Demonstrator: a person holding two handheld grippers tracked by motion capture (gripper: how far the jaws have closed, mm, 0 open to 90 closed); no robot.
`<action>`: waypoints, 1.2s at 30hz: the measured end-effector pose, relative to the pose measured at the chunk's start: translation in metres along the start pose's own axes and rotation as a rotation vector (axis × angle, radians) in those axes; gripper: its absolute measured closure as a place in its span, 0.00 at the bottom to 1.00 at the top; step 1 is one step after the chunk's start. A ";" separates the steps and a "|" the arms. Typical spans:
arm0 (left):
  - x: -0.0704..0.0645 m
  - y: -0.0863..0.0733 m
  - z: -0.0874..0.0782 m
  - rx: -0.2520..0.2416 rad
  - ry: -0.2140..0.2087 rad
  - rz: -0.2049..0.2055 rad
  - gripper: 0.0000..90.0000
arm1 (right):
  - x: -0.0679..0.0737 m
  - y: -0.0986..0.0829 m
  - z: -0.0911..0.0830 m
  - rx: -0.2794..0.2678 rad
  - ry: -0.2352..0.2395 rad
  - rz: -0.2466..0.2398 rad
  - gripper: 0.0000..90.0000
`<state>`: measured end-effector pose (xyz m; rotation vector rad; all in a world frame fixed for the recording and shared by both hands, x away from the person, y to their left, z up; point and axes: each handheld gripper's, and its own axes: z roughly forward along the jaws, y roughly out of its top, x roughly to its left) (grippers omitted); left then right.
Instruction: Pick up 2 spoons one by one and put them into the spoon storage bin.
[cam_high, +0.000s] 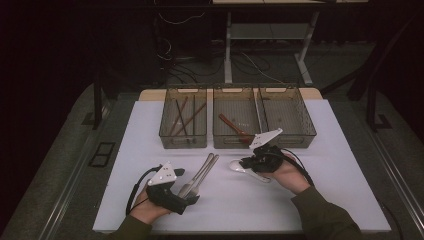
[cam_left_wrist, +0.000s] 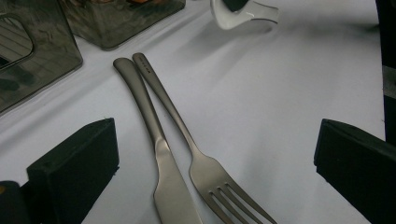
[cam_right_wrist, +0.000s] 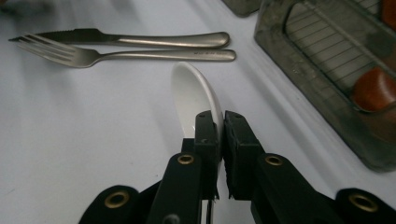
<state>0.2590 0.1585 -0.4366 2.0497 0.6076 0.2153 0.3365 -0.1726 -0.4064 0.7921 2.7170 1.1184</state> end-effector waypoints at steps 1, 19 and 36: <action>0.000 0.000 0.000 -0.001 0.000 -0.001 0.00 | -0.001 0.000 -0.002 -0.007 -0.003 0.001 0.93; -0.001 0.000 0.001 0.000 0.000 -0.002 0.00 | -0.018 0.008 -0.031 -0.114 -0.061 0.058 0.93; -0.001 0.000 0.001 0.001 0.000 -0.001 0.00 | -0.036 0.028 -0.046 -0.236 -0.106 0.104 0.93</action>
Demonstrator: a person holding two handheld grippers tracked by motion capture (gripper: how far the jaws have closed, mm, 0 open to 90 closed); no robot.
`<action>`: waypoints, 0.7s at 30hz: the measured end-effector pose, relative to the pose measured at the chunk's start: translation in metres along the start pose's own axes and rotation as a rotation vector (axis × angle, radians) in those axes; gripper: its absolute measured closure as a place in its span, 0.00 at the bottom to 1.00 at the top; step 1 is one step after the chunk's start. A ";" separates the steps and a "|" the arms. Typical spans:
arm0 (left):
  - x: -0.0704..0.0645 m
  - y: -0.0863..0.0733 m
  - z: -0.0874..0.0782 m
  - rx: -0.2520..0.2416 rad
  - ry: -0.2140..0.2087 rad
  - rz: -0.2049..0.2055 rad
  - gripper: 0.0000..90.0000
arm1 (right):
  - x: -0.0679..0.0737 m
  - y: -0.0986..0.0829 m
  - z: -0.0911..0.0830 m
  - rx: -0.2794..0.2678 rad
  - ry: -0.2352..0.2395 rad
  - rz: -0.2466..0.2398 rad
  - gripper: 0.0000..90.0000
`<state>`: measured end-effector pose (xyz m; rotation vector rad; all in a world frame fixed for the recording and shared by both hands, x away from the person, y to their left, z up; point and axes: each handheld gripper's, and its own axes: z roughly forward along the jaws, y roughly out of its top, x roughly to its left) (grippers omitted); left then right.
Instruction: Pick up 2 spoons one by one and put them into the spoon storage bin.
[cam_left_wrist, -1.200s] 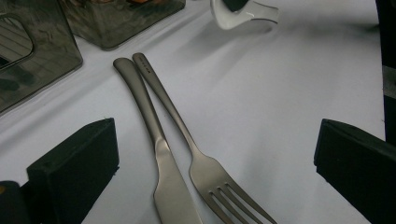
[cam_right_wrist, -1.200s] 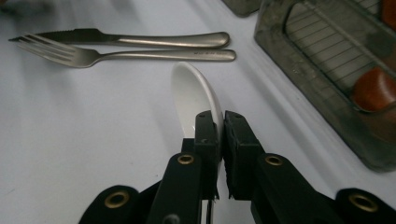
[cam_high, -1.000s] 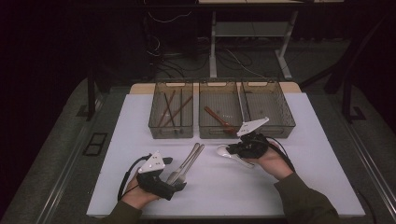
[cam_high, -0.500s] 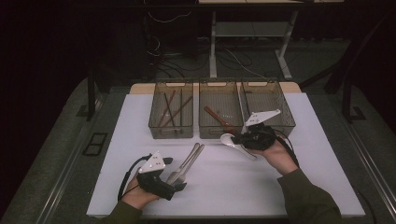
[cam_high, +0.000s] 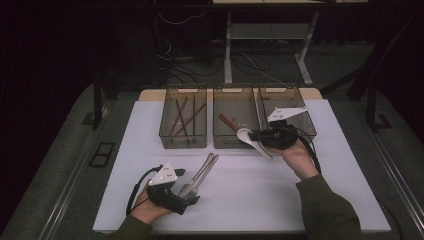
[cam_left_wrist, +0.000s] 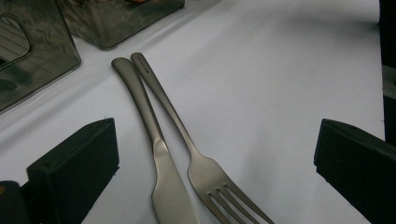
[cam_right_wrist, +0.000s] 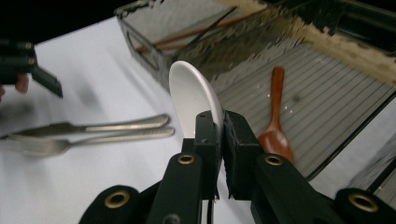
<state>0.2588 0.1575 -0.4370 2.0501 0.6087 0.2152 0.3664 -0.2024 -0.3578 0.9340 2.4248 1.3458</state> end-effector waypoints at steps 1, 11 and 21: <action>0.000 0.000 0.000 0.000 0.000 -0.001 0.00 | -0.001 0.002 0.000 -0.008 0.000 0.006 0.93; 0.000 0.000 0.000 -0.001 0.000 -0.001 0.00 | -0.014 0.032 0.009 0.004 -0.050 -0.015 0.93; 0.000 0.000 0.000 -0.012 -0.001 -0.008 0.00 | -0.026 0.060 0.029 0.015 -0.096 -0.014 0.93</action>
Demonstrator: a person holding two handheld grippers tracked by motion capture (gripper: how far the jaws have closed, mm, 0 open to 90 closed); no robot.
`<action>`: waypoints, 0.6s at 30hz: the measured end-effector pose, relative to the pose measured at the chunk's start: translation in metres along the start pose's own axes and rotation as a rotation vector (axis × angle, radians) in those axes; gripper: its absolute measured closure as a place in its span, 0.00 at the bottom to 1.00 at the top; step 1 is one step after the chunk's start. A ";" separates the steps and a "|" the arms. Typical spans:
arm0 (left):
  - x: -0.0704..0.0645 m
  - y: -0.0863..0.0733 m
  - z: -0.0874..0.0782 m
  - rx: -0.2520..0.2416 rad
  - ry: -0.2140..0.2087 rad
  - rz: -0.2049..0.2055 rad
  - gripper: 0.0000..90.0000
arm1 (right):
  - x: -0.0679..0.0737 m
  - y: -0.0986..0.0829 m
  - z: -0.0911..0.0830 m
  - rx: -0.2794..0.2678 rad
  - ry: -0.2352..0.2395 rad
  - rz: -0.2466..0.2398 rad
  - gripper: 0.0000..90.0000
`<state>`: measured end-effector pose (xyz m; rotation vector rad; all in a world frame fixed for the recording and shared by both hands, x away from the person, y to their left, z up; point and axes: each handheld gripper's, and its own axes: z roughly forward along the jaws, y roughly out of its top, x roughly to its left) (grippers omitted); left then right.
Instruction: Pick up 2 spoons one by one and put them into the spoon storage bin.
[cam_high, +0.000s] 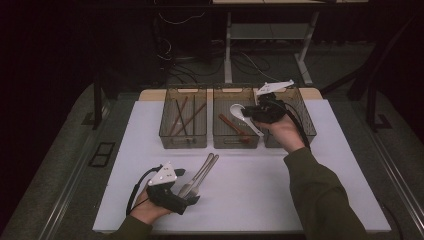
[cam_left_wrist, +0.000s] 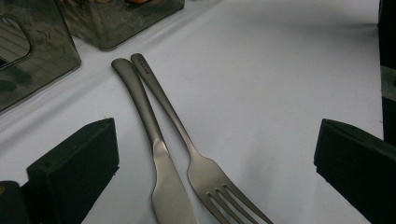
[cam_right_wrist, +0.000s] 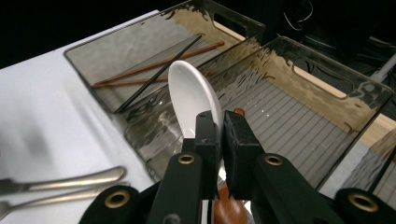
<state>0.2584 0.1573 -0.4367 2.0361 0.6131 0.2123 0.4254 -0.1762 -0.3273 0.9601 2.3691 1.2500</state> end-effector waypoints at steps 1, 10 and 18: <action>0.000 0.000 -0.001 0.006 -0.001 0.004 0.00 | -0.001 0.002 0.003 -0.001 -0.008 -0.001 0.93; 0.000 0.000 -0.001 -0.003 -0.001 0.006 0.00 | -0.009 0.013 0.029 0.010 -0.043 0.026 0.93; 0.001 0.001 -0.002 0.001 -0.001 0.010 0.00 | -0.012 0.005 0.050 0.067 -0.051 0.042 0.93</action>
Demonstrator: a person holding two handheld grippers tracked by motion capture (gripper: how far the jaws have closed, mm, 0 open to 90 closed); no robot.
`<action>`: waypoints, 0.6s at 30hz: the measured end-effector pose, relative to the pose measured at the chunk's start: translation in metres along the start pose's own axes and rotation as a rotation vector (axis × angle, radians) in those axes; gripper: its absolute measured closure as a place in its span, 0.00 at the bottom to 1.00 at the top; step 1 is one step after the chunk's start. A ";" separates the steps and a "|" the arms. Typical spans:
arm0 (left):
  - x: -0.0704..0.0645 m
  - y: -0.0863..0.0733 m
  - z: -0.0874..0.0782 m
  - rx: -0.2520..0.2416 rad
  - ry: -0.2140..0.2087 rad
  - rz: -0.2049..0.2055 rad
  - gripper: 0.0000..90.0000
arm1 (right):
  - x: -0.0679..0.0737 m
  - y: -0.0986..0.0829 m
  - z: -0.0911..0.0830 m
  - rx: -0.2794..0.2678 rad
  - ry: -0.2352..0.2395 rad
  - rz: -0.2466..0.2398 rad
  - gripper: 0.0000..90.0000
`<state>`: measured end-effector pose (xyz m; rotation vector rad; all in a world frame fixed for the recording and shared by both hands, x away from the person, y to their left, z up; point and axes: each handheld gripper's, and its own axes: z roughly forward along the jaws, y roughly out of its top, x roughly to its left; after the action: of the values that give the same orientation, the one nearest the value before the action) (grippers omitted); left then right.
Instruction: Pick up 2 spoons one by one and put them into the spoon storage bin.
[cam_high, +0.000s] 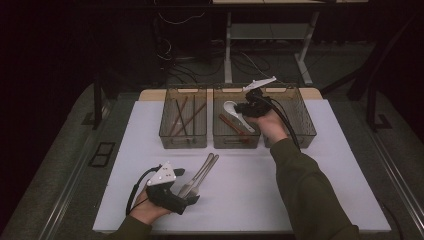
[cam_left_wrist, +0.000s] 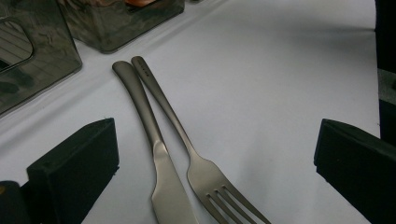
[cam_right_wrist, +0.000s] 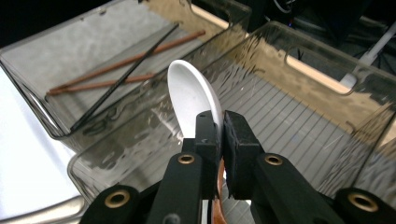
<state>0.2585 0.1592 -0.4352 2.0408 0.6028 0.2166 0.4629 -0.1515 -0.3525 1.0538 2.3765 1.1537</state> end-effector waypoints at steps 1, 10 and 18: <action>0.000 0.000 0.000 0.000 0.000 0.001 0.00 | 0.000 -0.001 0.002 0.008 0.000 -0.003 0.93; -0.001 0.000 0.001 -0.008 -0.002 -0.008 0.00 | 0.004 -0.005 0.011 0.056 0.015 -0.015 0.93; -0.001 0.000 0.001 -0.007 0.000 -0.001 0.00 | 0.006 -0.014 0.020 0.145 0.043 -0.027 0.92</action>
<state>0.2582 0.1581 -0.4355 2.0341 0.6026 0.2176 0.4625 -0.1414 -0.3755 1.0483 2.5329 1.0173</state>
